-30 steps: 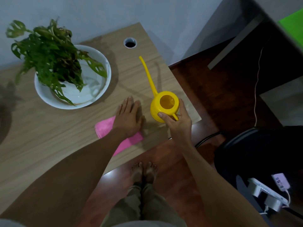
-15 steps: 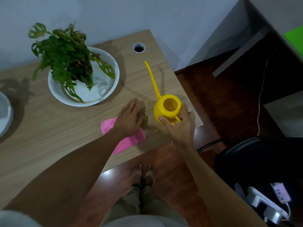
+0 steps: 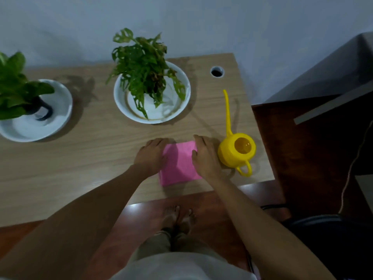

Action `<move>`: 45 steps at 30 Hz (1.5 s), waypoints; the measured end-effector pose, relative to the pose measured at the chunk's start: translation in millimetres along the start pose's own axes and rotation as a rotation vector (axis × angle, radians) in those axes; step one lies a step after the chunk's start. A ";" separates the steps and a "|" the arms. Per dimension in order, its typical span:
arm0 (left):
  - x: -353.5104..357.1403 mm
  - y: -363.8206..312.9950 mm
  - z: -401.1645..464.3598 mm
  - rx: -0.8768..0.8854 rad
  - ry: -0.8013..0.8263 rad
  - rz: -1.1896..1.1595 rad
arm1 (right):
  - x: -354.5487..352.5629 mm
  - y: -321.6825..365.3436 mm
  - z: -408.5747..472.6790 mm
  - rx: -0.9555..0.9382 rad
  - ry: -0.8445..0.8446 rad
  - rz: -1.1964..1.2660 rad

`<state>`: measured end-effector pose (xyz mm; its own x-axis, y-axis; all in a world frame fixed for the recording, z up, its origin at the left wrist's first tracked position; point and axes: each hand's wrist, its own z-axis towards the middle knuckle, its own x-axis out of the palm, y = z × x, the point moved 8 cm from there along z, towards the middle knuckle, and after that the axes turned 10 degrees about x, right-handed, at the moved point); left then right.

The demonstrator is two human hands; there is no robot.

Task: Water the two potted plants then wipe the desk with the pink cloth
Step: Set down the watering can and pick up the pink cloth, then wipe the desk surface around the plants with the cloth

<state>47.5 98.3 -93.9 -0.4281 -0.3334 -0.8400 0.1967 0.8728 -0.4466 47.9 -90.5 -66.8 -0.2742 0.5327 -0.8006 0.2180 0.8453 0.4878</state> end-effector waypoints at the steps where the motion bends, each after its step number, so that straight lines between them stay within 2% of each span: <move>1: -0.3 1.8 -1.2 -0.010 0.007 0.017 | 5.4 1.2 7.9 -0.002 0.030 -0.072; 4: -2.3 5.6 0.3 -0.072 -0.006 0.043 | 16.8 2.7 27.3 -0.011 0.091 -0.197; 12: -1.1 19.0 12.0 -0.245 0.054 -0.042 | 23.8 6.8 53.0 0.036 0.177 -0.263; 14: -1.3 23.1 9.1 -0.263 0.021 -0.207 | 25.1 3.2 53.5 0.087 0.231 -0.159; 19: 2.1 39.6 -10.9 -0.418 -0.044 -1.021 | 20.7 9.1 45.7 0.117 0.269 0.181; 22: -5.9 51.0 -23.7 -0.448 -0.076 -1.207 | 18.0 25.8 42.8 0.103 0.251 0.318; 27: -30.0 88.8 -50.0 -0.420 -0.157 -1.293 | 23.3 78.9 27.3 -0.022 0.228 0.519; 31: -60.3 129.9 -79.2 -0.360 -0.187 -1.250 | 43.4 134.2 15.3 -0.127 0.197 0.505; 36: -95.0 180.3 -114.3 -0.306 -0.190 -1.195 | 84.0 198.7 8.1 -0.091 0.128 0.521; 39: -105.5 211.2 -128.4 -0.286 -0.144 -1.165 | 113.3 227.7 7.2 0.036 0.135 0.531; 43: -99.9 246.7 -131.5 -0.283 -0.123 -1.186 | 133.1 255.6 14.5 0.063 0.070 0.382; 45: -85.8 260.5 -131.1 -0.373 -0.071 -1.227 | 136.5 264.1 18.8 0.042 0.006 0.217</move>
<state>19.9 401.0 -97.8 -0.1023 -0.9940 0.0380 -0.5536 0.0252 -0.8324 85.7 204.8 -53.8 -0.2226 0.7021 -0.6763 0.3116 0.7086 0.6331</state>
